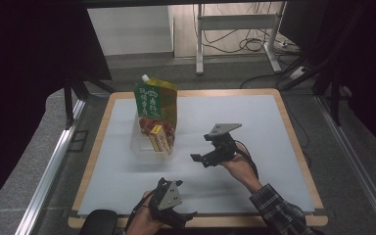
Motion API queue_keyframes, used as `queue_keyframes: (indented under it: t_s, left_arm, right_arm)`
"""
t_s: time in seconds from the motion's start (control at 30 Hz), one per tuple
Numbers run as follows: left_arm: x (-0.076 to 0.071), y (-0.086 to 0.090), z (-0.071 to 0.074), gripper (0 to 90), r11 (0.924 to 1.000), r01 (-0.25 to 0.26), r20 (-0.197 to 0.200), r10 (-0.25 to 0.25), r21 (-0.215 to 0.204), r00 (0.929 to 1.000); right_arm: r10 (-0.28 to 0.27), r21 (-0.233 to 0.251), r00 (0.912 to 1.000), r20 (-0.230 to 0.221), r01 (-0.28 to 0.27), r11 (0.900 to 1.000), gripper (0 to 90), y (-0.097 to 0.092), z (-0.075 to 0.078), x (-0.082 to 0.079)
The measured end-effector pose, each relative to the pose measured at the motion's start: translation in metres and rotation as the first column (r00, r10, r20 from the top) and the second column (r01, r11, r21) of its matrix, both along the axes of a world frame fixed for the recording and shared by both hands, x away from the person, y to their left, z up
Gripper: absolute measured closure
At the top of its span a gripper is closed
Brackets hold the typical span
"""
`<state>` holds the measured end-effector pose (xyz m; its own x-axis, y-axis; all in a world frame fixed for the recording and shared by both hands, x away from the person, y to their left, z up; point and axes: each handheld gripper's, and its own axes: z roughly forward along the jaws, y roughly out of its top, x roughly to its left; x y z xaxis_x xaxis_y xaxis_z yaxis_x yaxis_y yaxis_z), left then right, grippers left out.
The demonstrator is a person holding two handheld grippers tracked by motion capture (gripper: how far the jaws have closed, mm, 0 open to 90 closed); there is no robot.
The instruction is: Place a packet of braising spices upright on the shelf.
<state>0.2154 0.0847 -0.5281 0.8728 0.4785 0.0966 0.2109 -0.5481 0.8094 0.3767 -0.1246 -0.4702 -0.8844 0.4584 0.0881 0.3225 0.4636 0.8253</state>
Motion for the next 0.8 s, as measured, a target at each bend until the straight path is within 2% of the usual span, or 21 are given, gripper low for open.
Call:
queue_keyframes:
  t_s: [0.13,0.4,0.8]
  left_arm:
    - [0.0,0.0,0.0,0.0,0.9999,-0.006,-0.005,0.006,-0.011,1.0]
    - [0.002,0.003,0.0,0.0,0.9999,-0.015,-0.012,0.015,-0.005,0.9998]
    - [0.004,0.003,-0.002,0.0,0.9993,-0.036,-0.031,0.036,0.005,0.9988]
  right_arm:
    - [-0.022,-0.011,0.9996,-0.017,0.022,0.9997,3.8,-0.01,-0.001,-0.004]
    - [-0.057,-0.035,0.9976,-0.038,0.056,0.9978,3.1,-0.035,-0.003,-0.015]
    - [-0.106,-0.051,0.9939,-0.028,0.105,0.9932,2.7,-0.074,-0.006,-0.037]
